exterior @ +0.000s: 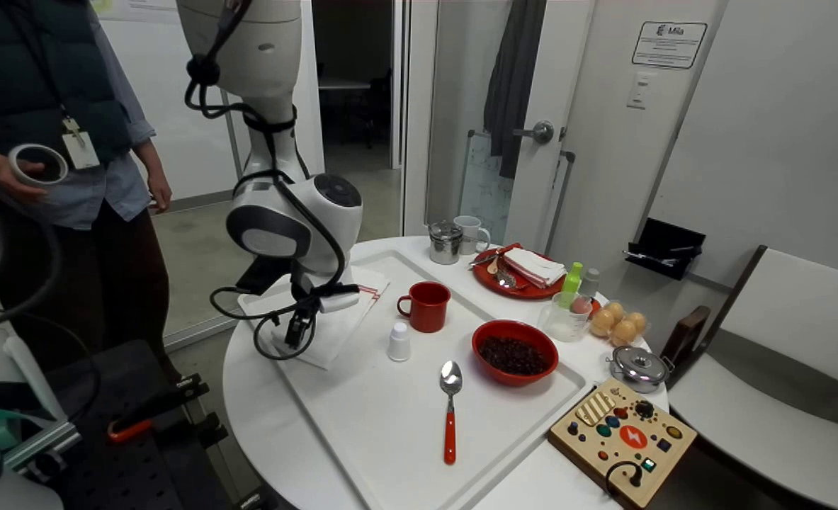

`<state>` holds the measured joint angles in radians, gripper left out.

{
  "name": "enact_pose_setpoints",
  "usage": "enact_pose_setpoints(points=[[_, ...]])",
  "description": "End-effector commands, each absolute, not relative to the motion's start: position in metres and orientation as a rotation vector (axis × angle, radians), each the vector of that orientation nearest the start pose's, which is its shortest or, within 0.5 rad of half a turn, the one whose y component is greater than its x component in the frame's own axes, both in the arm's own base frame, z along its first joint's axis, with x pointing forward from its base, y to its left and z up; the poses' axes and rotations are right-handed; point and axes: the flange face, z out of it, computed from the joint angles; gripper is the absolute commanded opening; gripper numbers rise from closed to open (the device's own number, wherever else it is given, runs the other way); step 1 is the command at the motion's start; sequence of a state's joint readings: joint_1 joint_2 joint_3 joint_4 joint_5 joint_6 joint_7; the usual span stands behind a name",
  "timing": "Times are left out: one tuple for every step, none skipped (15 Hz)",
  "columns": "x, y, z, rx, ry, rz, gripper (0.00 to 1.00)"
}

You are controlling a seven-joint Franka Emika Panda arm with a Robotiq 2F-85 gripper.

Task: Fold the white towel.

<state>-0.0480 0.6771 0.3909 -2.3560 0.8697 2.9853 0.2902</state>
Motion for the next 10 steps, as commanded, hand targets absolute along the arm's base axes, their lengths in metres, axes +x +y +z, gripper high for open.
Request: enact_pose_setpoints(points=[[0.436, 0.129, 0.041, -2.511, 1.23, 0.239, 1.0], [0.435, 0.128, 0.039, -2.504, 1.234, 0.234, 1.0], [0.433, 0.127, 0.036, -2.497, 1.24, 0.231, 1.0], [0.432, 0.126, 0.035, -2.49, 1.248, 0.229, 1.0], [0.43, 0.124, 0.033, -2.484, 1.253, 0.226, 1.0], [0.429, 0.123, 0.031, -2.478, 1.261, 0.225, 0.91], [0.429, 0.122, 0.03, -2.473, 1.264, 0.223, 0.78], [0.428, 0.121, 0.028, -2.468, 1.27, 0.222, 0.69], [0.427, 0.12, 0.027, -2.461, 1.276, 0.22, 0.61], [0.426, 0.119, 0.026, -2.457, 1.282, 0.218, 0.54]])
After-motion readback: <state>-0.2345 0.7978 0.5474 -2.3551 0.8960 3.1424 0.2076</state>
